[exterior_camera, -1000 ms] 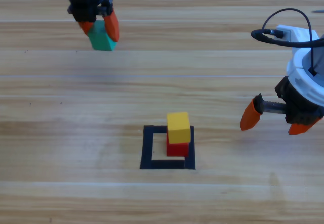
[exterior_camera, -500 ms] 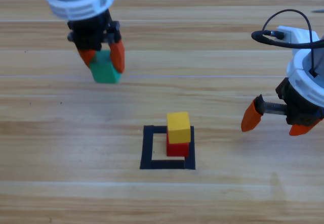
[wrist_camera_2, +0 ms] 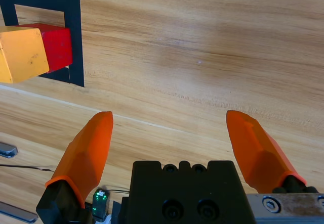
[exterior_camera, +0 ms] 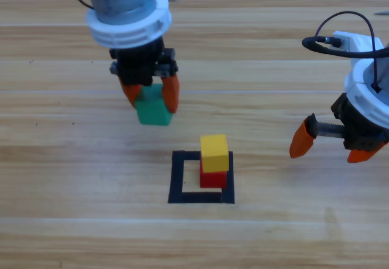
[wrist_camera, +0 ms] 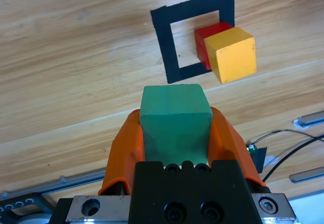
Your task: Stack the blocks in the rectangular block: red at the bottom, yellow in the middle, green on top
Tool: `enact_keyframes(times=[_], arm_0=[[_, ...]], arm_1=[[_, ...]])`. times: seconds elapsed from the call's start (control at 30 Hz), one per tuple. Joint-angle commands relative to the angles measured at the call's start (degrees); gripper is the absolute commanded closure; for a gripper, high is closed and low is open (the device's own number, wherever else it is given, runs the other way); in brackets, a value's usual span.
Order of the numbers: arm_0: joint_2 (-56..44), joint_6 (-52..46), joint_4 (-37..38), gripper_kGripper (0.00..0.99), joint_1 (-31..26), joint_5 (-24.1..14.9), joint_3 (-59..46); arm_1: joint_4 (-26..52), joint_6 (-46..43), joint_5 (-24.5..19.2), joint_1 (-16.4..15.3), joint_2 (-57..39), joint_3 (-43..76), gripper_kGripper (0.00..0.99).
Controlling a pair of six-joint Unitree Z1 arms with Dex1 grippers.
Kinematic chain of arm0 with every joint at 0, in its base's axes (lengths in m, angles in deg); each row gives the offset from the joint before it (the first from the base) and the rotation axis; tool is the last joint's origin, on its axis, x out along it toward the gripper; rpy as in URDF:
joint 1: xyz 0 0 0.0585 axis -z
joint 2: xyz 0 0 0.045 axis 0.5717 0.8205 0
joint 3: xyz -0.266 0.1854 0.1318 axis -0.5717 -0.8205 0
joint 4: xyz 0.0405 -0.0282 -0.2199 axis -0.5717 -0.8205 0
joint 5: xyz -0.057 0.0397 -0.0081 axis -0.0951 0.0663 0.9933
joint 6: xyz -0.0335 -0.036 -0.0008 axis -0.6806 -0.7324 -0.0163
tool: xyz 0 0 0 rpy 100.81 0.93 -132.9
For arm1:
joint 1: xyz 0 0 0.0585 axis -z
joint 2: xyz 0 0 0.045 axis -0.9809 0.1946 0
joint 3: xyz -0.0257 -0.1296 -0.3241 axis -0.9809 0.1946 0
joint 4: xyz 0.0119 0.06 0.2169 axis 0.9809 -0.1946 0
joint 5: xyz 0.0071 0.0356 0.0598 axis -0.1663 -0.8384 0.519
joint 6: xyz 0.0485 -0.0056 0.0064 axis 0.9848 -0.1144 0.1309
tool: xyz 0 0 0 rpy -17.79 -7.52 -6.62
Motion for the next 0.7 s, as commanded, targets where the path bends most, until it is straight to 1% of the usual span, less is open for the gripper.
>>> enact_keyframes(times=[0.03,0.27,0.7], arm_0=[[5.8,-0.7,-0.3,0.899,2.2,2.5,1.7],[8.3,-2.0,-0.3,0.895,4.5,3.9,4.9],[11.2,-2.2,-0.3,0.896,6.0,4.2,9.0]], arm_1=[[0.9,0.0,-0.9,0.9,-0.7,1.6,0.001],[0.9,0.0,-0.9,0.9,-0.7,1.6,0.001],[0.9,0.1,-1.1,1.0,-0.7,1.6,0.001]])
